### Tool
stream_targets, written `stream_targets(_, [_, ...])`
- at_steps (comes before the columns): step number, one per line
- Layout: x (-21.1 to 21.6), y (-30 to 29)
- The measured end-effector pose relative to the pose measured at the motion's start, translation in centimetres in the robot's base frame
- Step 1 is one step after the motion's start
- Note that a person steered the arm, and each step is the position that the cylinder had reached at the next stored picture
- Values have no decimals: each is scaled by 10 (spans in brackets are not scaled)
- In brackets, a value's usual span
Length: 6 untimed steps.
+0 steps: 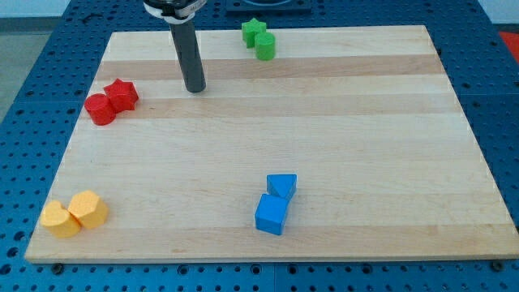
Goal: Move the green star towards the top center
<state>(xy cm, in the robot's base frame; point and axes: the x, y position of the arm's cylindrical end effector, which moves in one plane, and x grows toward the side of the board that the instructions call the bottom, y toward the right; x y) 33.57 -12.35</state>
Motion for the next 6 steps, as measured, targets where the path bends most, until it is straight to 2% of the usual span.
stream_targets(2, [-73, 0])
stream_targets(4, [-137, 37])
stream_targets(6, [-144, 70])
